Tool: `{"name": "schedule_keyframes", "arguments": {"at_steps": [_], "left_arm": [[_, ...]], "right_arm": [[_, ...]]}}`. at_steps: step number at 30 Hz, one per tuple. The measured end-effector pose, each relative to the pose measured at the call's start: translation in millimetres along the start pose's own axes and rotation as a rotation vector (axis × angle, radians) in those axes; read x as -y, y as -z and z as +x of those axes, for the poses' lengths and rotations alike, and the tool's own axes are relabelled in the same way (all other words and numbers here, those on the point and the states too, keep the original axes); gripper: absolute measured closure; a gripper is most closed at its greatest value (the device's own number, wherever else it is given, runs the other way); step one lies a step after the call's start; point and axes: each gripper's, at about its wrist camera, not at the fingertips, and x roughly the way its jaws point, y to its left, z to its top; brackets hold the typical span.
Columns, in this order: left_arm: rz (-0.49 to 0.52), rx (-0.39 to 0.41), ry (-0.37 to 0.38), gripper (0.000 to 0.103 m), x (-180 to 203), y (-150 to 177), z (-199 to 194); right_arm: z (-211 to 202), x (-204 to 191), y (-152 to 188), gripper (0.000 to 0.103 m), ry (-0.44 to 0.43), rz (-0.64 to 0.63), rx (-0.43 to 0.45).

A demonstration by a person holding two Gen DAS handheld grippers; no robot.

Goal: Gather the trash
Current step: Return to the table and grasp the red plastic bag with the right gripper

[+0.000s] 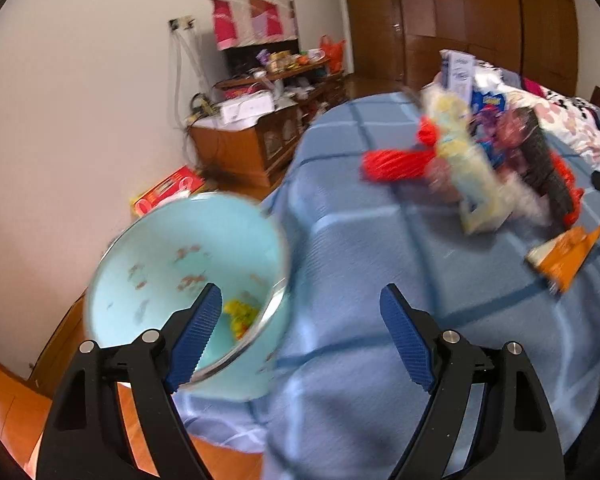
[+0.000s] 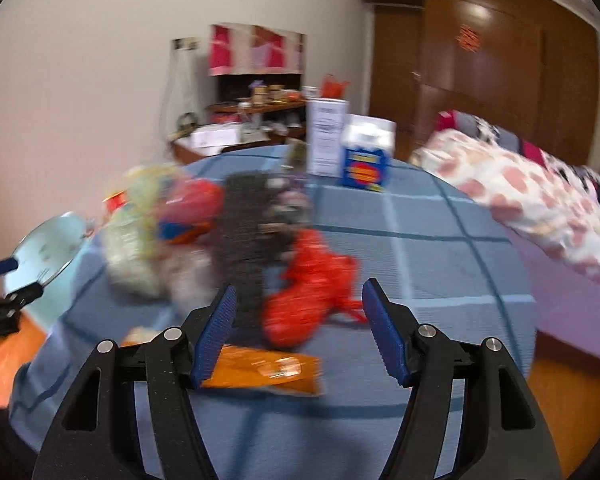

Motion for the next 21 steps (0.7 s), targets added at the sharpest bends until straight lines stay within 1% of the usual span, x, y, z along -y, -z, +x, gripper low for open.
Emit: {"name": "schedule_keyframes", "arguments": {"at_steps": [2,4,7,10,13,17,19,21], "left_arm": [[0.02,0.027,0.017,0.023,18,-12,3],[0.033,0.035,0.037,0.023,34,-22,8],[0.056,0.045,0.048,0.023,55,-35,16],[0.058,0.062,0.075,0.023,68,-47,16],[0.048,0.066,0.088,0.023,76,-56,18],[0.047,0.056,0.081,0.023,83,-60,25],[0.03,0.043,0.078,0.023,80,-59,25],[0.009,0.048,0.078,0.023,73,-56,19]], "right_arm": [[13,18,-3,0.039,0.01,0.054,-0.023],[23,26,-3,0.041,0.002,0.086,-0.048],[38,35,-4,0.046,-0.025,0.128,-0.086],[47,34,-3,0.05,-0.045,0.137,-0.112],[51,32,-1,0.053,-0.064,0.137,-0.132],[53,31,-4,0.056,-0.08,0.128,-0.145],[50,33,-4,0.057,-0.085,0.134,-0.141],[44,38,-5,0.057,-0.076,0.147,-0.122]]}}
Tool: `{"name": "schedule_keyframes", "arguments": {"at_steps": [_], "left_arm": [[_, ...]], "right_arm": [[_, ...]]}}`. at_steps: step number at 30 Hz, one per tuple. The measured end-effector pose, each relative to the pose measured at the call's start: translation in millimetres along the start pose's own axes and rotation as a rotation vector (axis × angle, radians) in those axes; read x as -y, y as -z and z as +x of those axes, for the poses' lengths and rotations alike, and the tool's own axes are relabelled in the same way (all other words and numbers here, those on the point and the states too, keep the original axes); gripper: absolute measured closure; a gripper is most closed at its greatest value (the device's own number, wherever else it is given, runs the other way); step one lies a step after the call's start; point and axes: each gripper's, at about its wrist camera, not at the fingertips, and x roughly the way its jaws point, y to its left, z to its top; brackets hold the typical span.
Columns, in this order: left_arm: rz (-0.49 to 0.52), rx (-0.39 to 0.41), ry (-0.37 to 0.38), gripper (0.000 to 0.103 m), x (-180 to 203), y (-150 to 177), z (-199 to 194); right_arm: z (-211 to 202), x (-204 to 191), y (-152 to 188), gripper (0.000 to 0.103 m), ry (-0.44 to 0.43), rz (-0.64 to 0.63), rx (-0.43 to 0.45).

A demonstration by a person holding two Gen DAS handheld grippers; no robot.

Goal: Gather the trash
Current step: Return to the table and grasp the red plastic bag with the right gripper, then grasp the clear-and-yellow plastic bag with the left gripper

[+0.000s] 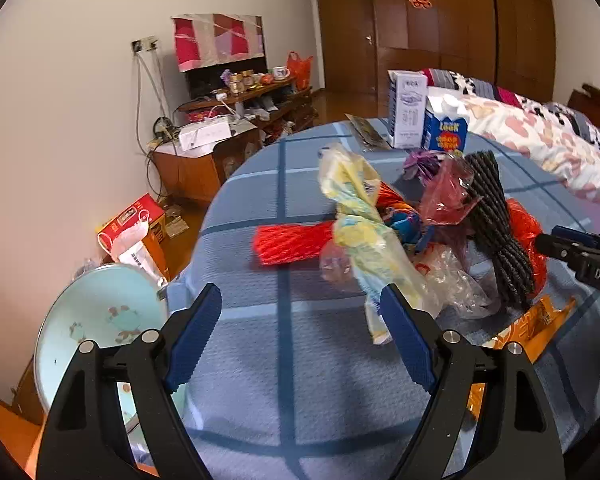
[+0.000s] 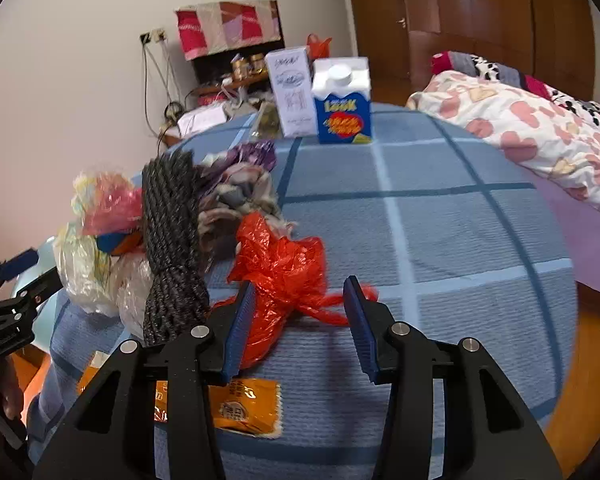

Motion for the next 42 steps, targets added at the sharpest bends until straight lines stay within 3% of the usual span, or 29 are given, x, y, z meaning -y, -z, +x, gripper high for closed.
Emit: {"name": "schedule_keyframes", "arguments": {"at_steps": [5,8,11,14,21,26,34,35,37,39,42], "left_arm": [[-0.01,0.039,-0.04,0.023,-13,-4,-14],[-0.012,0.049,-0.045,0.023,-11,-13,-12],[-0.008,0.05,-0.048,0.023,-8,-17,-8],[-0.01,0.043,-0.042,0.023,-10,-14,-9],[-0.001,0.042,-0.042,0.023,-9,-12,-14],[0.015,0.05,-0.024,0.023,6,-17,-14],[0.063,0.008,-0.019,0.023,30,-15,10],[0.067,-0.002,-0.015,0.027,32,-14,14],[0.075,-0.031,0.008,0.046,34,-12,23],[0.081,-0.062,0.054,0.079,35,-10,29],[0.097,-0.051,0.078,0.087,36,-9,22]], "right_arm": [[-6,-1,-5,0.057,0.0,0.004,0.011],[8,-10,-4,0.057,0.005,-0.02,-0.032],[26,-13,-2,0.083,-0.021,-0.029,-0.101],[23,-12,-2,0.089,-0.037,-0.039,-0.097],[-8,2,-3,0.089,0.079,-0.086,-0.002],[-13,20,-6,0.089,0.129,-0.08,0.01],[-12,31,-2,0.089,0.14,-0.064,0.009],[-12,31,-2,0.089,0.137,-0.062,0.01],[-13,31,-1,0.089,0.129,-0.061,0.017],[-15,29,-1,0.089,0.124,-0.061,0.026],[-20,25,-2,0.089,0.114,-0.065,0.04]]}}
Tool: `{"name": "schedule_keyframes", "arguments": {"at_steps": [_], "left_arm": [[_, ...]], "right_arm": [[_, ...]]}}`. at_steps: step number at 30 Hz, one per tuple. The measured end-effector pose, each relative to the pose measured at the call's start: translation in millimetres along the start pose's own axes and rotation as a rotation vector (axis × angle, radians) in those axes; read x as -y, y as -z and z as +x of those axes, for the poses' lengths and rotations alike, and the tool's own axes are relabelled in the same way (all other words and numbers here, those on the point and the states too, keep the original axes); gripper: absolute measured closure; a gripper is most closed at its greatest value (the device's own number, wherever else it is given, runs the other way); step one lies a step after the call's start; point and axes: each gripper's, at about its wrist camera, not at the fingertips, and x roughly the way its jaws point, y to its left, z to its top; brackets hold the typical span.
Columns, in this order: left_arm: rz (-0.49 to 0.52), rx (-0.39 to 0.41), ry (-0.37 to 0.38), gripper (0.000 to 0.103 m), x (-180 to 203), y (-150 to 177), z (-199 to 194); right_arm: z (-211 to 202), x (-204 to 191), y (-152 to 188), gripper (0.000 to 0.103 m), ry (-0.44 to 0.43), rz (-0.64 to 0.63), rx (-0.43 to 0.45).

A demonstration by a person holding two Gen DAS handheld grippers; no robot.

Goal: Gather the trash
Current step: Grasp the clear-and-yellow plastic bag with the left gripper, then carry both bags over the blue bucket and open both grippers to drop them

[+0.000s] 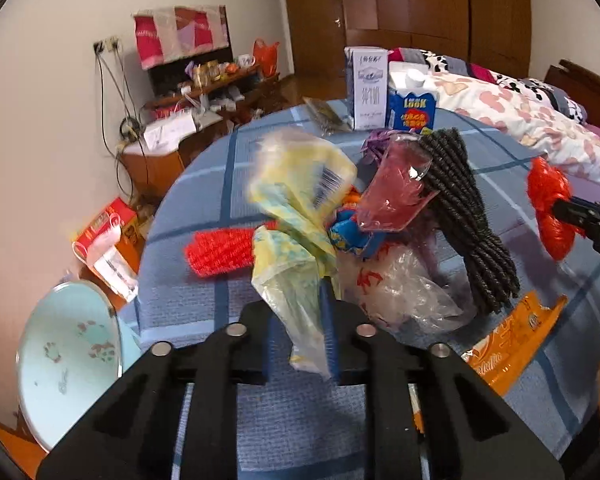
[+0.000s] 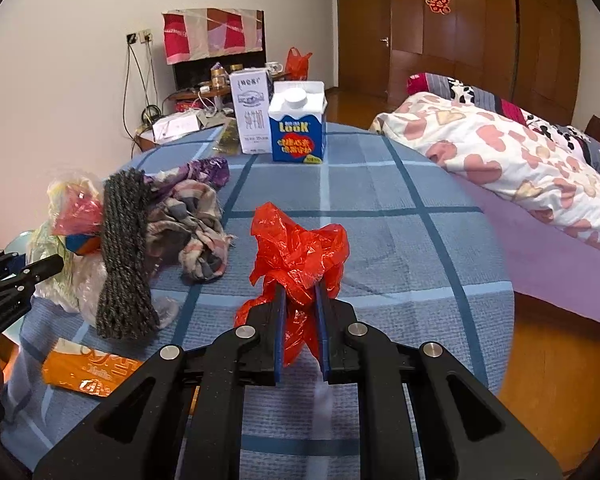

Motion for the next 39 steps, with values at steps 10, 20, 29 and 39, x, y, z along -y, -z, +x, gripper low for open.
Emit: {"name": "schedule_keyframes", "arguments": {"at_steps": [10,20,29,39], "left_arm": [[-0.012,0.082,-0.017,0.09,-28,-1,-47],[-0.031,0.108,-0.119,0.09,-65,14,-75],[-0.06,0.091,-0.187,0.09,-106,30,-85],[-0.116,0.064,-0.258,0.09,-151,50,-91]], "right_arm": [[-24,-33,-19,0.089,-0.032,-0.048,0.077],[-38,-90,-39,0.089,-0.125,-0.125,0.139],[-40,-148,-51,0.089,-0.206,-0.204,0.169],[-27,-197,-51,0.089,-0.265,-0.286,0.159]]}}
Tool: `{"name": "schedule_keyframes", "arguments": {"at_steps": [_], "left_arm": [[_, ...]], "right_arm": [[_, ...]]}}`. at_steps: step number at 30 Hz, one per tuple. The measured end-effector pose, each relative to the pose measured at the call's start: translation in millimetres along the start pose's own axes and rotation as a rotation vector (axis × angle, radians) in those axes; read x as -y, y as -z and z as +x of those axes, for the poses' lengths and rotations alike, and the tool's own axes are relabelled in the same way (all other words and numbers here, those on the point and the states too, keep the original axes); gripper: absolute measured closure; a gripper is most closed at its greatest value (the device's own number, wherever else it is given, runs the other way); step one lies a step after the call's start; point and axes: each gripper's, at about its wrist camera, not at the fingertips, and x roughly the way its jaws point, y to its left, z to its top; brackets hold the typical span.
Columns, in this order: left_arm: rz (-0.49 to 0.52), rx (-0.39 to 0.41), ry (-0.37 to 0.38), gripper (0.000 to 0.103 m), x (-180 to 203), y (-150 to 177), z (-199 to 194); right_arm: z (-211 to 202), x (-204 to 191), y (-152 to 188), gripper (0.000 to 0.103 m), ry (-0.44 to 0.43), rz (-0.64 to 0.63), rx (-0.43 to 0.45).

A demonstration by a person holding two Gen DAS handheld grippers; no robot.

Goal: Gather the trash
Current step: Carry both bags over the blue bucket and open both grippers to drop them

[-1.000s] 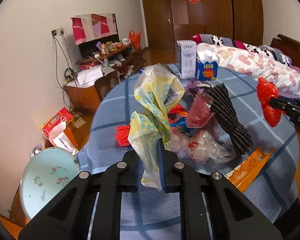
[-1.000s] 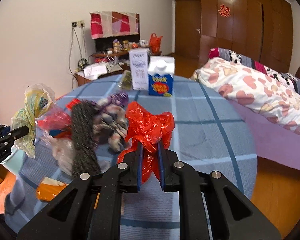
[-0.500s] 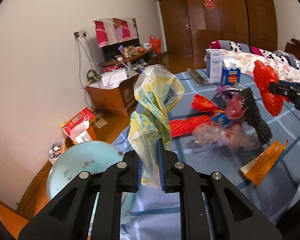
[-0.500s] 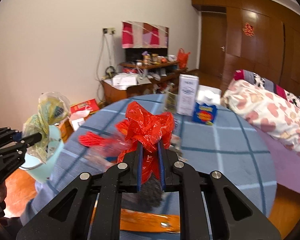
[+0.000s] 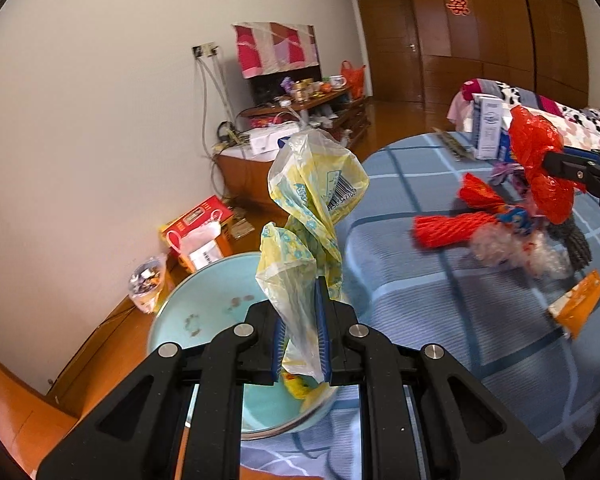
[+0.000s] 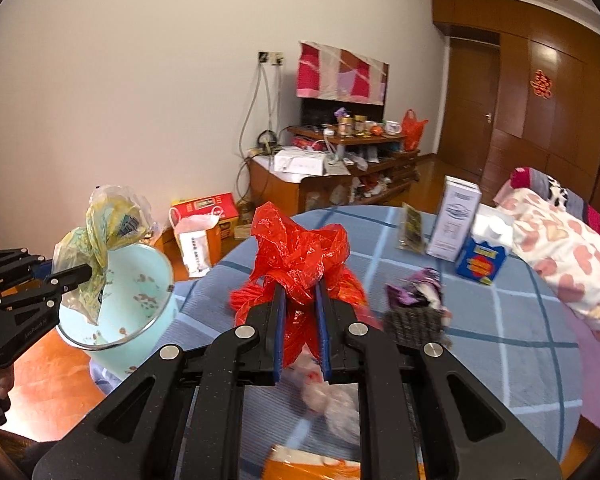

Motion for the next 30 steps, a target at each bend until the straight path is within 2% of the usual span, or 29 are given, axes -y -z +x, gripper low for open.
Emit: {"name": "schedule_keyframes", "arguments": {"at_steps": [14,30], "left_arm": [[-0.058,-0.046,-0.067,0.09,-49,17,13],[-0.089,-0.079,-0.103,0.09,-72,29,22]], "right_arm": [[34,-50,-9,0.089,-0.074,-0.085,-0.027],[64,-90,-12,0.089,-0.132,-0.147,-0.058]]}}
